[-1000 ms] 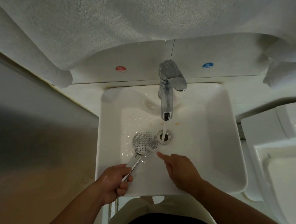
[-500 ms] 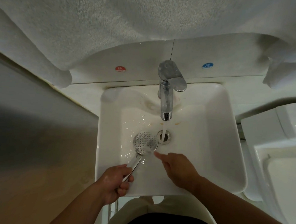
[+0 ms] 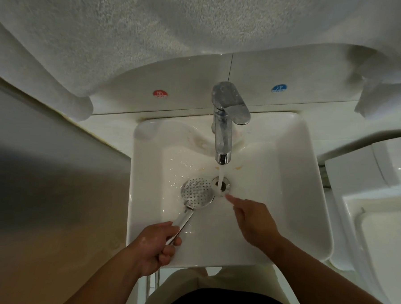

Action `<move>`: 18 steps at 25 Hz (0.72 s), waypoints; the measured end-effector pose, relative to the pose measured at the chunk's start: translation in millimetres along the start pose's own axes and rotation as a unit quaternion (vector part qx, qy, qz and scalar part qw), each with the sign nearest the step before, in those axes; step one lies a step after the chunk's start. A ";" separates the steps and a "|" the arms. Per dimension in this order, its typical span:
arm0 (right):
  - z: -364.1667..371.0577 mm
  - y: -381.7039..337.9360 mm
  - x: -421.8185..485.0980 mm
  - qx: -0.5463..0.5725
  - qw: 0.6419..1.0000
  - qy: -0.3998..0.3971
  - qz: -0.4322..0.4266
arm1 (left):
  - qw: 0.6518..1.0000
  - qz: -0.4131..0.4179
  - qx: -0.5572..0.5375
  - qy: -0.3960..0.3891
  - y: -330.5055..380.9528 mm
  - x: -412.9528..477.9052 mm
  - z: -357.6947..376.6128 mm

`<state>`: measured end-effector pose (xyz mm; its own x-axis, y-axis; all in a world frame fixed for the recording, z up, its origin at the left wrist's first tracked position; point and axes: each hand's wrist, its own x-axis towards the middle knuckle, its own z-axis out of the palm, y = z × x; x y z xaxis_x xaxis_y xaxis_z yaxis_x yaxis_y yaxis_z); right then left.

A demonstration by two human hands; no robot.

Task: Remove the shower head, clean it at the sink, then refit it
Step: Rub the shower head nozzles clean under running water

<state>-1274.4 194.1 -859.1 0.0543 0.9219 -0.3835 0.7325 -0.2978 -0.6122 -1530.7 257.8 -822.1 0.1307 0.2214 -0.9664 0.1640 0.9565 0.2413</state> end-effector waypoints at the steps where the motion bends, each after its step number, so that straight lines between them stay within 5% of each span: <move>1: -0.2 2.3 -1.2 0.000 1.000 0.002 0.001 | 1.000 0.001 0.007 0.000 0.3 -0.2 1.4; 18: 9.9 -11.5 -4.4 -0.031 0.998 -0.028 -0.037 | 1.000 0.005 0.008 0.002 5.8 -14.5 14.3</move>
<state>-1289.7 191.0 -857.3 -0.0380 0.9255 -0.3770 0.7739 -0.2114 -0.5970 -1517.6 257.5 -805.4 0.1291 0.2312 -0.9643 0.1790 0.9510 0.2520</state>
